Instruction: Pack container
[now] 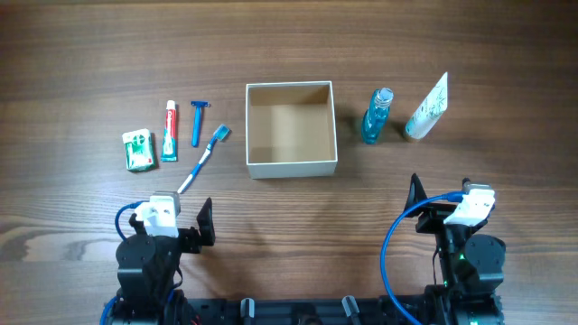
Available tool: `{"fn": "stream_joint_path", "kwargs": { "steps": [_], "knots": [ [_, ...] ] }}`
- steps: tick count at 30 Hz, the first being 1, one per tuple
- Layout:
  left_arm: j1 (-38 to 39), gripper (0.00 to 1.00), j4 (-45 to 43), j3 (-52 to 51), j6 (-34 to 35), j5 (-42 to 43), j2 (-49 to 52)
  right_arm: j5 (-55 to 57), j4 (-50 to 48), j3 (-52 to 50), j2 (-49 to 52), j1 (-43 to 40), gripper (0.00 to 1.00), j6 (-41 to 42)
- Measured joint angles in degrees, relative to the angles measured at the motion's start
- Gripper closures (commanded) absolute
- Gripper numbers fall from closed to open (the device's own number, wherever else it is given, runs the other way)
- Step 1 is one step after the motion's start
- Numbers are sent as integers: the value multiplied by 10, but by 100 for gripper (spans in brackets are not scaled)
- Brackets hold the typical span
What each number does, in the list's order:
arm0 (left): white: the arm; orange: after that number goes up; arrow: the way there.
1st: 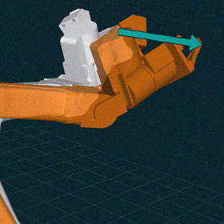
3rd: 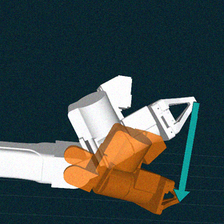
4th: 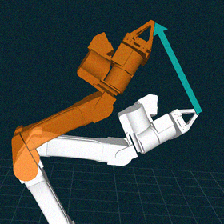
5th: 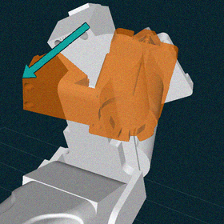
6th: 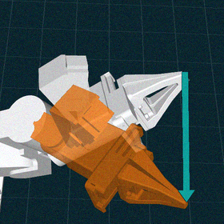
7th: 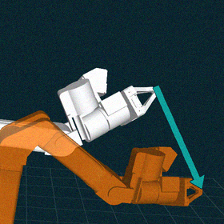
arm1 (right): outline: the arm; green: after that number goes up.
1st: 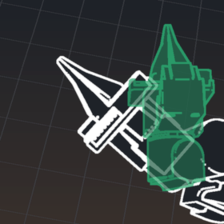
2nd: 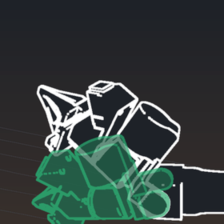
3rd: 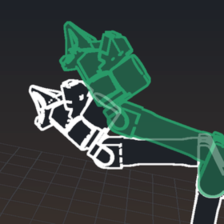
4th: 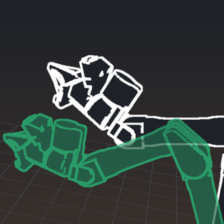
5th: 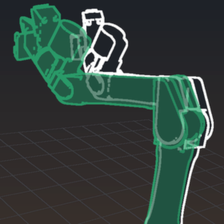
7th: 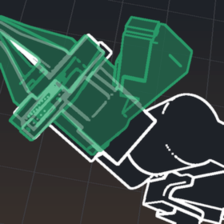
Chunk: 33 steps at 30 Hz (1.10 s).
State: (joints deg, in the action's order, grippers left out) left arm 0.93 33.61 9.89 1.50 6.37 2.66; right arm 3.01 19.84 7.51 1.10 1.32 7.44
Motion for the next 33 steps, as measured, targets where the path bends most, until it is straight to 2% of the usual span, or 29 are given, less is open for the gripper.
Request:
{"fn": "stream_joint_path", "kwargs": {
  "steps": [25, 33],
  "knots": [
    [0, 0, 0, 0, 0, 0, 0, -2, 0, 0, 0, 0, 0, 0],
    [0, 0, 0, 0, 0, 0, 0, -61, 7, 1, 1, 0, 0, 0]
  ]
}}
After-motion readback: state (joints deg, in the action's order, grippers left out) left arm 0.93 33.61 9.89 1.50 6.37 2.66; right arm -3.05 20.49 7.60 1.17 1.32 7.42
